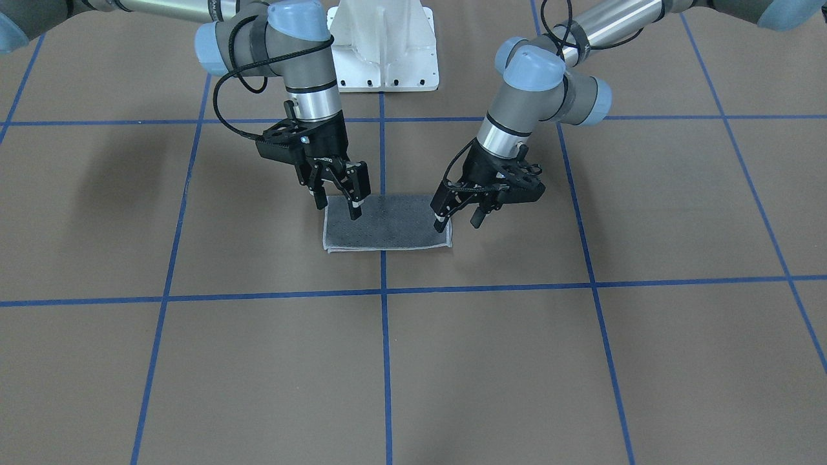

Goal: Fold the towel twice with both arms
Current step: 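Lay the folded edge onto the far edge and open both grippers, then lift the right arm away while the left gripper grasps the folded strip's end, then lift the strip's end with the left gripper and swing it over the other half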

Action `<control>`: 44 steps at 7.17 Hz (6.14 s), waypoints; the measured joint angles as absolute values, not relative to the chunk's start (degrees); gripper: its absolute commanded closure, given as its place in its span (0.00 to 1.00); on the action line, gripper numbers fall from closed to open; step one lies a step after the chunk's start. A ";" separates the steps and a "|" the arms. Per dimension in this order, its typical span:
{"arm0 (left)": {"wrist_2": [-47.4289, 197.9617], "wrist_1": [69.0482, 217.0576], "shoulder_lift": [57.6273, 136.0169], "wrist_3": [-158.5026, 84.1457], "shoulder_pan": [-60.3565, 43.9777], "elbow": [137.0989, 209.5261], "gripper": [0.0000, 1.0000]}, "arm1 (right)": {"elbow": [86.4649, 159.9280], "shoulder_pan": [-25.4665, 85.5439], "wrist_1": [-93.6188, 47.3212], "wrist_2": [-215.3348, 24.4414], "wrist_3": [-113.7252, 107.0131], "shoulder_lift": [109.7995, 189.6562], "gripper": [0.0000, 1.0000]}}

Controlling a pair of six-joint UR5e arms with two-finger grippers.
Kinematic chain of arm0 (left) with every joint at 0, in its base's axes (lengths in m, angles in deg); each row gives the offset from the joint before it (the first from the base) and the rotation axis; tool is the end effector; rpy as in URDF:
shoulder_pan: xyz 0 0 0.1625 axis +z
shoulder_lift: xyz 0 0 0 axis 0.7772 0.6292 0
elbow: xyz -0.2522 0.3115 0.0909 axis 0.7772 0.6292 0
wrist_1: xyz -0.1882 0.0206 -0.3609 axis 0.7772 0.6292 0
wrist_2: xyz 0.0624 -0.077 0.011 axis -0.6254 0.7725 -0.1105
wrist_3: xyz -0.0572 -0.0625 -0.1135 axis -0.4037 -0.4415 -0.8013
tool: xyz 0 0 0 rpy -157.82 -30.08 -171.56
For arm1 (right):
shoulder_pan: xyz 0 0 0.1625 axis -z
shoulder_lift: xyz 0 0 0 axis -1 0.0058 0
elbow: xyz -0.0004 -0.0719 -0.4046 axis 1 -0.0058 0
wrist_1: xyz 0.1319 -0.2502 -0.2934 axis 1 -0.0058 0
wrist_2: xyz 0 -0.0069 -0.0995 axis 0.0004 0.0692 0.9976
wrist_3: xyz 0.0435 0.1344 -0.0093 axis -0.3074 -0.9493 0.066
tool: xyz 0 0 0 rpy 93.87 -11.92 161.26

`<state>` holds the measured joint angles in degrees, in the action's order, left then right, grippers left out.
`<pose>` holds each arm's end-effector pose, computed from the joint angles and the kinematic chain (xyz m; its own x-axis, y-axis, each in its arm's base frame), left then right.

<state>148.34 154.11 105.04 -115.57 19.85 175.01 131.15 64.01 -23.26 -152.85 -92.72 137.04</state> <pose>0.5291 -0.4624 0.2916 0.2980 -0.2436 -0.9230 0.4690 0.8795 -0.0807 -0.5384 -0.4328 0.2341 0.3227 0.4541 0.8305 -0.6662 0.7322 -0.1415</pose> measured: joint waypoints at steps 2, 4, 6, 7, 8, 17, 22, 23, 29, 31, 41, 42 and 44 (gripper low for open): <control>152.42 154.23 103.91 -112.09 18.21 177.96 0.00 | 133.42 58.29 -23.59 -160.53 -81.33 138.50 0.00; 150.06 155.35 102.20 -110.94 17.57 181.30 0.00 | 134.60 55.41 -23.11 -160.88 -73.77 139.73 0.00; 146.40 155.67 101.88 -110.83 17.88 181.96 0.00 | 134.47 58.86 -20.26 -150.25 -73.82 140.16 0.08; 145.40 155.85 101.88 -110.73 17.99 182.04 0.00 | 134.39 61.11 -18.34 -144.64 -73.88 140.36 0.09; 145.11 156.21 101.97 -110.56 18.08 182.07 0.00 | 134.57 62.23 -17.31 -141.92 -73.19 140.59 0.02; 153.00 160.63 96.41 -108.45 18.90 181.45 0.00 | 135.35 41.84 -27.36 -180.20 -43.54 143.62 0.00; 152.69 160.36 98.67 -120.60 22.92 178.22 0.40 | 135.54 37.42 -29.75 -184.26 -35.92 145.08 0.00; 152.67 160.31 98.96 -125.04 23.30 178.10 0.40 | 135.56 37.40 -29.73 -184.24 -36.11 145.11 0.00; 151.04 160.34 99.58 -131.66 25.10 176.39 0.43 | 135.61 37.39 -29.72 -184.06 -36.43 145.14 0.00; 151.03 160.29 99.92 -131.67 25.75 175.93 0.43 | 135.65 37.43 -29.72 -184.04 -36.42 145.08 0.00; 149.96 160.49 100.75 -131.34 26.02 174.61 1.00 | 136.00 37.46 -29.65 -184.07 -36.51 144.94 0.00; 149.92 160.47 100.92 -131.23 26.06 174.70 1.00 | 136.02 37.46 -29.64 -184.09 -36.50 144.90 0.00; 149.44 160.51 101.31 -131.18 26.80 175.13 1.00 | 136.02 37.46 -29.63 -184.05 -36.44 144.82 0.00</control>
